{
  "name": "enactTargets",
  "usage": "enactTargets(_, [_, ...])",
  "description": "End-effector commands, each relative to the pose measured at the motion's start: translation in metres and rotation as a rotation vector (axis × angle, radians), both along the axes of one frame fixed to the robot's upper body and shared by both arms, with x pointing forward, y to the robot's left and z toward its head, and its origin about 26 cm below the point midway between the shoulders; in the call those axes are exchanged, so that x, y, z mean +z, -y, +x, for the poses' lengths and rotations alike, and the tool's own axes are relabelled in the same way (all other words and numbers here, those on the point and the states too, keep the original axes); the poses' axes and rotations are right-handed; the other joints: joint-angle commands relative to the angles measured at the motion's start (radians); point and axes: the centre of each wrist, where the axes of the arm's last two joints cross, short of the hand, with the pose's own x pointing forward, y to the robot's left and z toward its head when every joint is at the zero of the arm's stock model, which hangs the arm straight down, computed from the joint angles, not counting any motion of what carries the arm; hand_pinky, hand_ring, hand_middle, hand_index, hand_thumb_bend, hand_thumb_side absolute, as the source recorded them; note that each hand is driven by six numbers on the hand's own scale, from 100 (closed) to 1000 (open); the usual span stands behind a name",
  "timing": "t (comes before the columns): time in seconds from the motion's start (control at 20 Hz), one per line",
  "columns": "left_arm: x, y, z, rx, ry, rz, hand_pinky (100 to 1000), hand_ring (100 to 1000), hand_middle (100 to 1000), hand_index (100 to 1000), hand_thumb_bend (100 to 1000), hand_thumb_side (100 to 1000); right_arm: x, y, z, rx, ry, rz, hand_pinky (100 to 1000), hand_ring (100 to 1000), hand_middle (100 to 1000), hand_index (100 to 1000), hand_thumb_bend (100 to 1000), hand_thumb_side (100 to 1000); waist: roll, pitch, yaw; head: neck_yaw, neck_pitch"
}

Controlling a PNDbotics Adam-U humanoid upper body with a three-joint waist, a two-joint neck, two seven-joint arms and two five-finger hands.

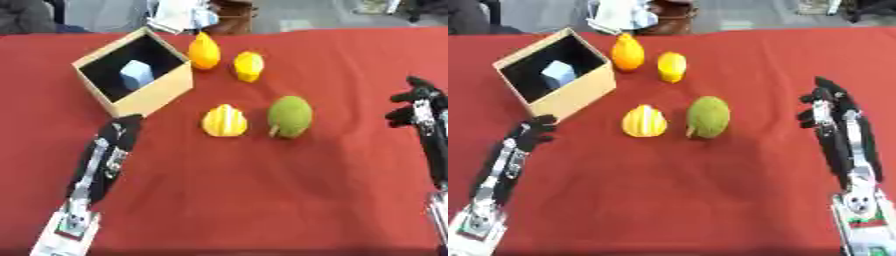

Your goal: Pick up objects on the table and place them in the box.

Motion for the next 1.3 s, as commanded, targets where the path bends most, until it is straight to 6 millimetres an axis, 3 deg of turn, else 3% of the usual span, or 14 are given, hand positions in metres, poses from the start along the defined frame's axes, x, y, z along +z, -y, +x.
enactTargets(0.05, [0.006,-0.001,0.000,-0.001,0.020,0.011,792,813,778,848,577,1000,0.006,0.000,0.000,0.000,0.022,-0.011,537,564,644,898,100,962,0.005,-0.021,0.000,0.002,-0.013])
enactTargets(0.95, [0.005,-0.001,0.000,0.000,0.017,0.010,793,813,778,849,572,1000,0.006,0.000,0.000,0.002,0.018,-0.015,542,569,651,902,100,945,0.004,-0.020,0.002,0.002,-0.012])
enactTargets(1.3, [0.004,-0.001,-0.001,-0.010,0.009,0.024,793,813,777,849,568,1000,0.041,0.002,0.028,0.095,0.043,-0.301,591,600,692,919,100,901,-0.007,-0.026,0.013,-0.004,-0.005])
